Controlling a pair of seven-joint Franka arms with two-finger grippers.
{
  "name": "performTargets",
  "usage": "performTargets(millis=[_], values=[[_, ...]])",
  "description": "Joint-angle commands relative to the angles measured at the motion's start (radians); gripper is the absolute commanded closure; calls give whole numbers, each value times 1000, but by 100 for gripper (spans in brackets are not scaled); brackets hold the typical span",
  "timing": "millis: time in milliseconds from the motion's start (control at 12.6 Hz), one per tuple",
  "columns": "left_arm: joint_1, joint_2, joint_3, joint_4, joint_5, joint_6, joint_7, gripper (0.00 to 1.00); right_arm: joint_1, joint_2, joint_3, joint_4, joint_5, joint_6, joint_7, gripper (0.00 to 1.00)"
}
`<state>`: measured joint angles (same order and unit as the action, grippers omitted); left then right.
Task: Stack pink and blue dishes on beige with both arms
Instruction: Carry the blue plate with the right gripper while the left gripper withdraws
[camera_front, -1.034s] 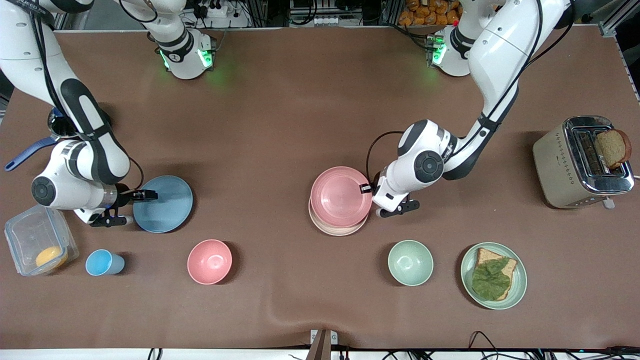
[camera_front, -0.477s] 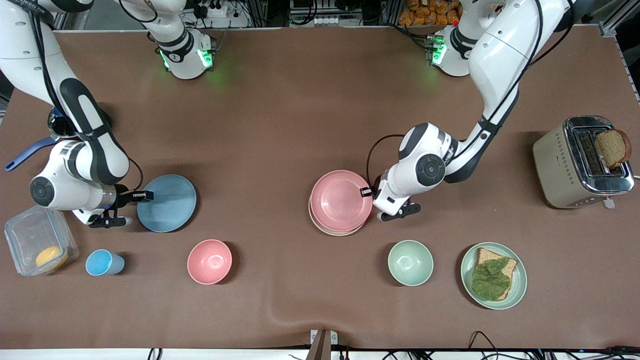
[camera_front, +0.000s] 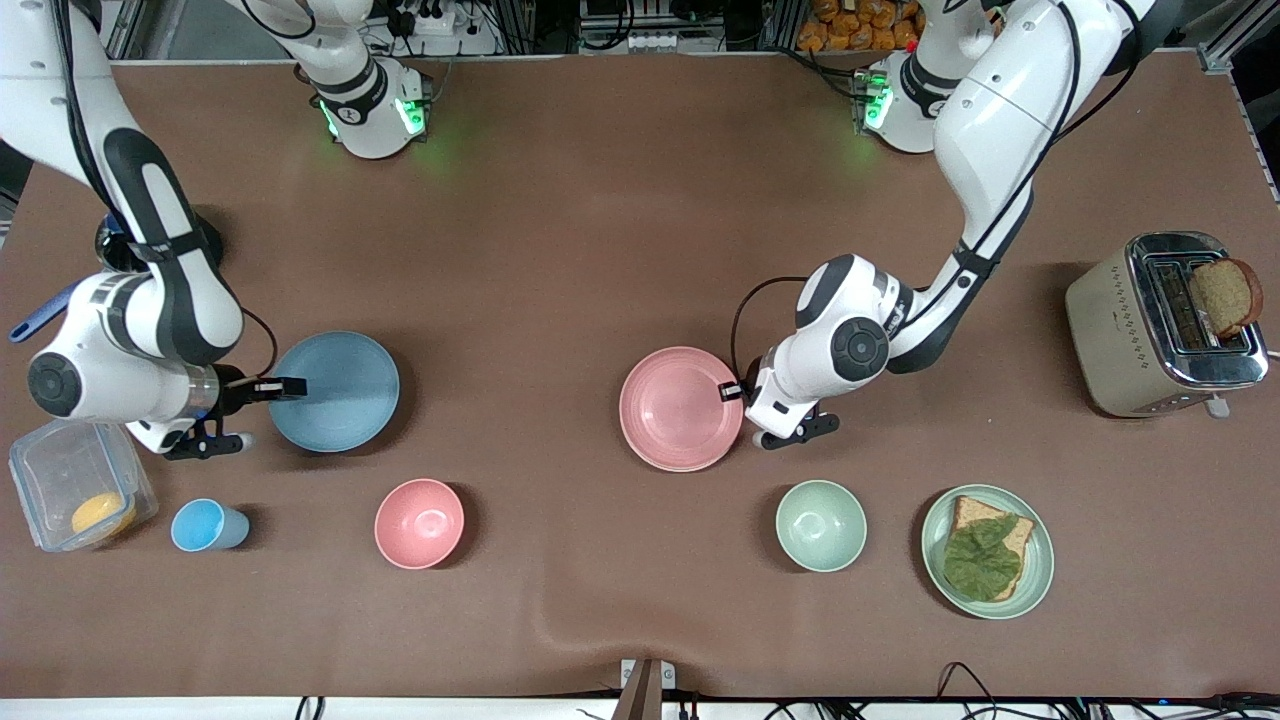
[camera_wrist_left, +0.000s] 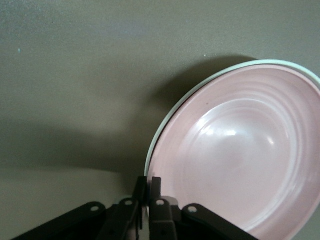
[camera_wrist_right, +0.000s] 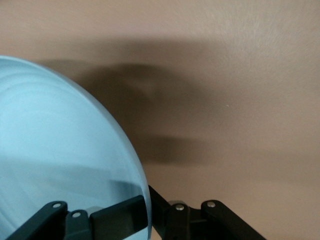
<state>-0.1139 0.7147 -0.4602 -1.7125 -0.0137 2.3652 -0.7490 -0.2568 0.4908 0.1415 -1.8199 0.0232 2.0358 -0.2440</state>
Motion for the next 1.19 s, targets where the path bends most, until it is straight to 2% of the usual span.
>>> performTargets(millis=[0,239,398,477,557,795,955,1114], values=[[-24,8,14,24,34,19,-21,0,7,-44,19,40,17,-87,6,100],[14,-49,14,54,122,8,-21,0,22,-41,64,140,70,-192,28,100],[75,-144,14,53,130,-44,-20,0,59,-40,66,169,119,-213,58,100],[118,-197,14,53,130,-91,-18,0,80,-37,64,172,171,-212,74,100],[166,-251,12,50,141,-137,-15,0,118,-29,63,177,217,-209,93,100],[236,-415,12,57,297,-360,87,0,269,9,63,237,233,-197,311,100],[292,-509,2,57,304,-427,167,0,365,26,63,246,236,-116,460,100],[296,-566,6,111,299,-547,209,0,474,64,63,248,232,-47,584,100]])
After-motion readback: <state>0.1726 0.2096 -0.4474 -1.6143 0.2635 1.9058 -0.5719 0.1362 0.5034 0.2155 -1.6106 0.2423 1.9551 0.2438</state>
